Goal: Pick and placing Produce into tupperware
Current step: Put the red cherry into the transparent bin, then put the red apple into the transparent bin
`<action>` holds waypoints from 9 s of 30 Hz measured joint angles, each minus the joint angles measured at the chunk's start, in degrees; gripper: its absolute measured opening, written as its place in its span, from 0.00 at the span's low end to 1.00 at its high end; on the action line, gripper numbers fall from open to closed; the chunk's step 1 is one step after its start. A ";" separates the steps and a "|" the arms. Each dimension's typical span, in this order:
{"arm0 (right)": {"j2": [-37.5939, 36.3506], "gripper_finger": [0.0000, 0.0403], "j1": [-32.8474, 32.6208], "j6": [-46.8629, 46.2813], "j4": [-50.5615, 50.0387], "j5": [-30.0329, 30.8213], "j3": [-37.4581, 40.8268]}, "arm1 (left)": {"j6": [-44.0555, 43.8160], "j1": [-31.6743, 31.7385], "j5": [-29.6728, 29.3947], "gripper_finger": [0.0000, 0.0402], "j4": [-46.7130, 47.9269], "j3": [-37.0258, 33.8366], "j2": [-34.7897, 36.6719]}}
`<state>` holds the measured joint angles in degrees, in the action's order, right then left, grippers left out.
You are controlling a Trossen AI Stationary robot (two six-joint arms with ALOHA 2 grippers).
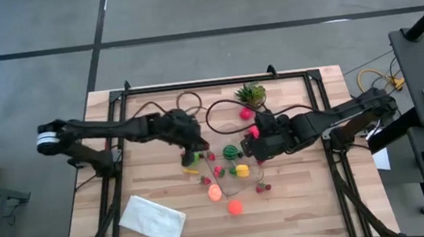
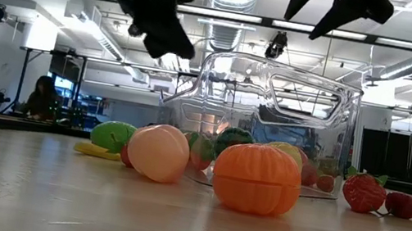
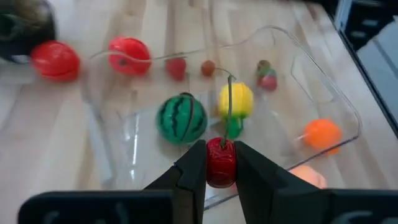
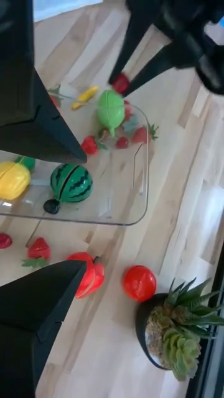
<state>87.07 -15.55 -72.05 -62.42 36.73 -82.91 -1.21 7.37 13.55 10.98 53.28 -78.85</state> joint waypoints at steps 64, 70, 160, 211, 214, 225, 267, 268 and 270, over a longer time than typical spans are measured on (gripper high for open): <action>16.31 0.55 -33.01 -22.20 14.32 -6.64 19.69 | -15.11 -4.13 -11.14 0.67 18.08 2.49 5.69; 15.06 0.48 -31.87 -15.53 16.69 -6.76 22.21 | -15.11 -4.12 -11.14 0.67 17.98 2.39 5.73; 11.06 0.26 -22.38 19.58 37.67 -12.72 34.75 | -16.55 -4.14 -11.22 0.67 16.51 0.69 5.03; 9.48 0.33 -3.54 16.85 22.61 -10.79 4.92 | -18.17 -4.55 -5.37 0.67 15.68 -6.28 5.04; 9.51 0.42 -3.69 13.51 22.48 -8.93 4.94 | -18.17 -4.58 -4.81 0.67 15.70 -7.72 5.68; 9.08 0.63 -3.67 2.91 24.78 0.55 3.47 | -17.69 -4.53 -4.87 0.67 15.48 -8.61 6.27; -13.76 0.56 20.45 14.01 21.03 -21.63 34.16 | -22.44 -0.60 -17.55 0.67 7.91 -8.42 4.83; -13.19 0.56 20.67 16.37 21.08 -21.54 34.23 | -23.61 -0.26 -18.53 0.67 8.05 -8.45 4.94; -12.00 0.56 20.70 21.59 21.21 -21.24 34.29 | -24.42 0.15 -20.18 0.67 7.74 -8.46 4.96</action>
<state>75.06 5.15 -50.46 -41.21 15.49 -48.62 -25.63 7.52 -6.62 18.72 44.82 -73.89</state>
